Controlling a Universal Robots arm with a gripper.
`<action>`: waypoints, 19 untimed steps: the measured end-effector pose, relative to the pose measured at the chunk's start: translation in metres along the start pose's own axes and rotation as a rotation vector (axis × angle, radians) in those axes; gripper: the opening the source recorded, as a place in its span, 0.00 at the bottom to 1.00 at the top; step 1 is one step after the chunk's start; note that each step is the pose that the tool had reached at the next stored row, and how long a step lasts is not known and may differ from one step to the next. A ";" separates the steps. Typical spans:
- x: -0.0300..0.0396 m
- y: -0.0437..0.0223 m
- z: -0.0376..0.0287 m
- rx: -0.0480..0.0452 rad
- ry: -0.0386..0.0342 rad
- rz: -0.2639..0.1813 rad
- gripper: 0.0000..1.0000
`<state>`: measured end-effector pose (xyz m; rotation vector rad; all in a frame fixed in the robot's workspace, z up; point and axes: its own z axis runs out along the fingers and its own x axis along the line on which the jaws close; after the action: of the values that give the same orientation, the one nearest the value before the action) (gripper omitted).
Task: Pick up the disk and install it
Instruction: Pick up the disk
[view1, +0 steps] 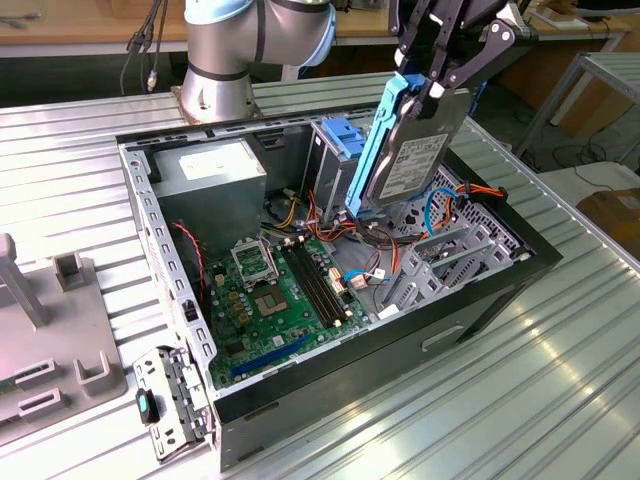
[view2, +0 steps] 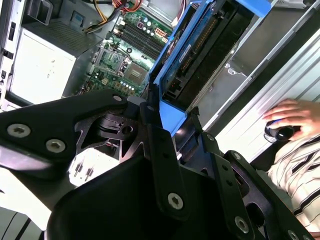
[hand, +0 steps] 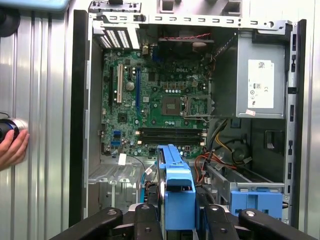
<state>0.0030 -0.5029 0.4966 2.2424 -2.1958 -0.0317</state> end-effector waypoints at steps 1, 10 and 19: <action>0.0000 0.0000 -0.0001 0.0000 0.0001 0.000 0.36; 0.0003 -0.0169 -0.0003 0.0000 0.0001 0.000 0.36; 0.0003 -0.0172 -0.0072 0.0000 0.0000 0.000 0.36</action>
<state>0.0203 -0.5029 0.5034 2.2423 -2.1958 -0.0316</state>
